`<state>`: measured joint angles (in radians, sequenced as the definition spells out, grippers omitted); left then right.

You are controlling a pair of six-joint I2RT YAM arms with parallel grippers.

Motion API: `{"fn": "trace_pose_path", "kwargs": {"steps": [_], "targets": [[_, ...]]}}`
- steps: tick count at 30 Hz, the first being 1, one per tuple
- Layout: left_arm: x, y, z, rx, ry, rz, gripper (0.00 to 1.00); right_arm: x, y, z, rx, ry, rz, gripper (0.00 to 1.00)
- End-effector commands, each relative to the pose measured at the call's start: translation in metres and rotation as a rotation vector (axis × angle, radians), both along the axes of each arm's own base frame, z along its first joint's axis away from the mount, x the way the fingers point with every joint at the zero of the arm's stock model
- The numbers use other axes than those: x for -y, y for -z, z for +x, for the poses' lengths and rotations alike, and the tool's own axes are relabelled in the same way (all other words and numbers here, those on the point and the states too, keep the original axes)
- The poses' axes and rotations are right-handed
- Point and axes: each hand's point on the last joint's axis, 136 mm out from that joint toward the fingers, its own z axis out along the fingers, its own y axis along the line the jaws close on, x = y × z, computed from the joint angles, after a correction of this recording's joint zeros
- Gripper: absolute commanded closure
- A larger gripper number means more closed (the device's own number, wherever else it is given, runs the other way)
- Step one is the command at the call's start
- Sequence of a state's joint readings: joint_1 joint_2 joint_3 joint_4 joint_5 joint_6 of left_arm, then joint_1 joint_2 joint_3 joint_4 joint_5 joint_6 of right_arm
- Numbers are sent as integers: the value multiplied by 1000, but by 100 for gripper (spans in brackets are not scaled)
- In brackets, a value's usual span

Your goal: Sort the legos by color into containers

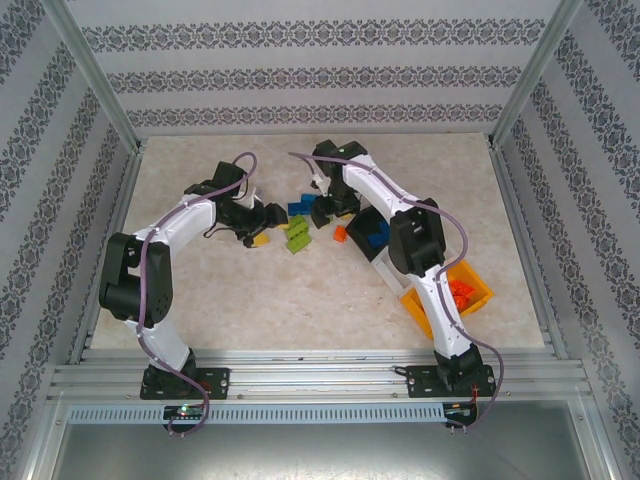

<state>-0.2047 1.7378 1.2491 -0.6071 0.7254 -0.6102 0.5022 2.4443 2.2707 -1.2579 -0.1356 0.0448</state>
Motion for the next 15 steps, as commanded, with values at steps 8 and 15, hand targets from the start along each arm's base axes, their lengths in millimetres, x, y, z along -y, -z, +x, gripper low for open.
{"fn": "trace_pose_path", "kwargs": {"steps": [8,15], "targets": [[-12,-5,-21,-21,22,-12,26,23,28,-18,-28,-108,-175,33],[-14,-5,-25,-22,21,-12,26,28,39,-31,-54,-135,-218,35]]}}
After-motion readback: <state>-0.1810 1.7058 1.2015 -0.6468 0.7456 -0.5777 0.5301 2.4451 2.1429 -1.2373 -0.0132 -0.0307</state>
